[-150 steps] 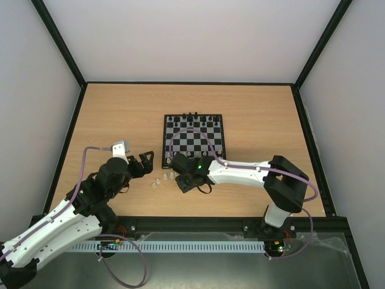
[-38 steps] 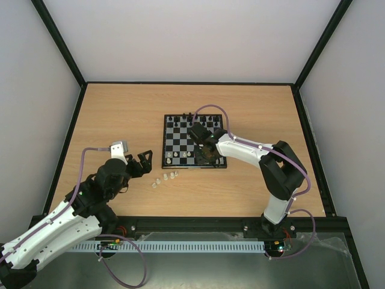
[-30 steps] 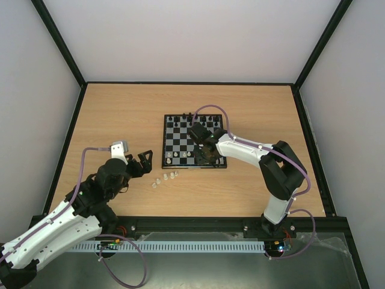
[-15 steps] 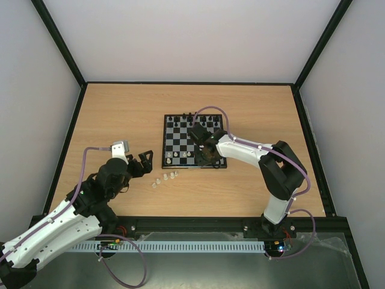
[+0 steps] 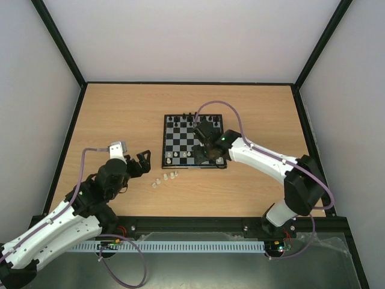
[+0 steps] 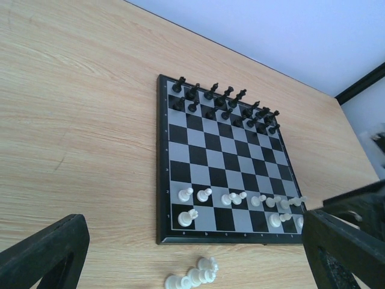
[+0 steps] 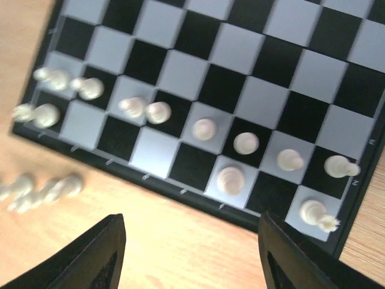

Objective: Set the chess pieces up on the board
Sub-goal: Place the chess piece on the chessboard, then pick up the chess piece at the center of the board.

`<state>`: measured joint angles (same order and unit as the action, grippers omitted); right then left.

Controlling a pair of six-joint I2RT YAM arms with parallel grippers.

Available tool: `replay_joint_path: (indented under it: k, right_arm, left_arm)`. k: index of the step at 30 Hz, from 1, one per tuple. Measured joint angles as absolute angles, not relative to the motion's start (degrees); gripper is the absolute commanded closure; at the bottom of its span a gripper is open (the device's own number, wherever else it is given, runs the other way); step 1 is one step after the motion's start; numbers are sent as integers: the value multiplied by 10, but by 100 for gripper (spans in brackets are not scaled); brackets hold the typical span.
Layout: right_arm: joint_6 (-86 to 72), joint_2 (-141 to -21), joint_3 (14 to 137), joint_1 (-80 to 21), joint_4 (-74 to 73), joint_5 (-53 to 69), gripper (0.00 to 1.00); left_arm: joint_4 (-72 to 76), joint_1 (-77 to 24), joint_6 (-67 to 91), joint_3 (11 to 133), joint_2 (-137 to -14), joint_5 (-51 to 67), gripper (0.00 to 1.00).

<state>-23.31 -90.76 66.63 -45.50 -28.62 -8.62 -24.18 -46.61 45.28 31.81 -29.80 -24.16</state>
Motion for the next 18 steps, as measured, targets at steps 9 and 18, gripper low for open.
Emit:
replay_joint_path:
  k: [9, 18]
  right_arm:
    - [-246, -908, 679, -572, -284, -53, 46]
    - [-256, -996, 742, -621, -284, -52, 52]
  left_arm:
    - [-278, -466, 468, 326, -235, -260, 1]
    - [-290, -466, 475, 334, -199, -256, 1]
